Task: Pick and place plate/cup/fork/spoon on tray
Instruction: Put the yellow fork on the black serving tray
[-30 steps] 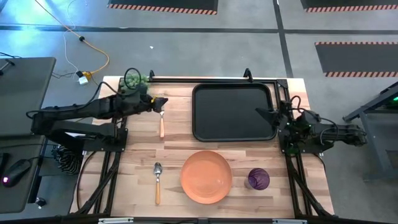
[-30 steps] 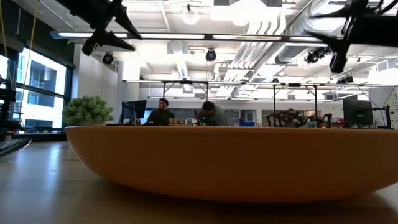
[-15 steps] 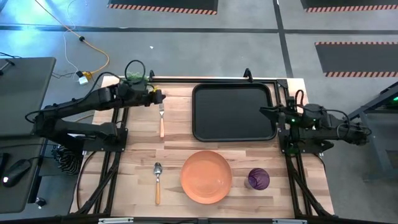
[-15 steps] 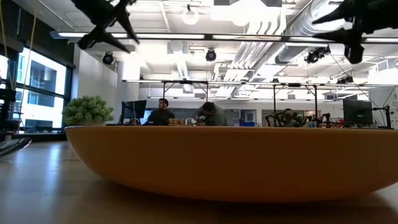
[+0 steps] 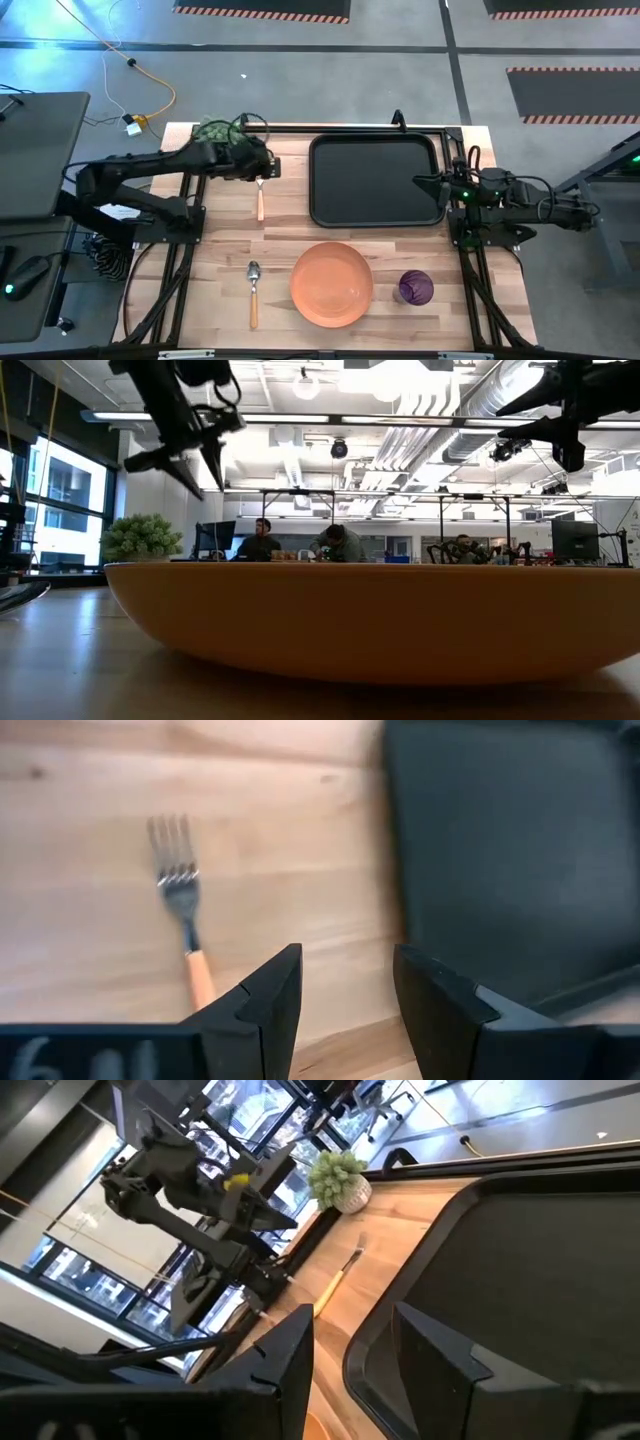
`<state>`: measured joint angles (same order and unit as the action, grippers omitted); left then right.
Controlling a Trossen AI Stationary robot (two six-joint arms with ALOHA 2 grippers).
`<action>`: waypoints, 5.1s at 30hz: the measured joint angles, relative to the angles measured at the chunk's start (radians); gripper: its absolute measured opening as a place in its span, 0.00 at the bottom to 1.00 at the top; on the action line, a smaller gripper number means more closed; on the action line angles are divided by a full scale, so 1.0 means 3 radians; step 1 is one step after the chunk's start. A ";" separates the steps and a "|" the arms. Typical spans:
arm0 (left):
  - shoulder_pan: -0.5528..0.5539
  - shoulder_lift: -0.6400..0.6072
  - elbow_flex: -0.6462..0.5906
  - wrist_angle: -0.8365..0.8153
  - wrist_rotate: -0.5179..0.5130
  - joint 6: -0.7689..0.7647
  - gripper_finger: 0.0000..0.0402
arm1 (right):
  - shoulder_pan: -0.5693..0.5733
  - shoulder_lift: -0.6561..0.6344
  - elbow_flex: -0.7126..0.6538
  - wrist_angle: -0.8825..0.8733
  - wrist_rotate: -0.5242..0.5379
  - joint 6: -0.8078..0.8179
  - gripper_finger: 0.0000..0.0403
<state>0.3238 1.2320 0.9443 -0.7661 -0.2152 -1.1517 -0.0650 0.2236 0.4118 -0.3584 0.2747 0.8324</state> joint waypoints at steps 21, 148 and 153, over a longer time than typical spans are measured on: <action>-0.0200 0.0421 -0.0327 -0.0474 0.0477 -0.0370 0.34 | 0.0000 -0.0001 -0.0003 0.0001 -0.0143 -0.0095 0.32; -0.0032 -0.0780 -0.0621 0.0186 0.0769 0.0396 0.14 | -0.0076 0.2268 0.1985 -0.1558 0.0451 0.0441 0.32; -0.0032 -0.0780 -0.0621 0.0184 0.0778 0.0545 0.14 | -0.0312 0.2567 0.2210 -0.2426 0.0440 0.0789 0.32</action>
<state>0.3141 0.9981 0.7582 -0.7109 0.0181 -0.9882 -0.1585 0.9937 1.0749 -1.0861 0.4068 1.0692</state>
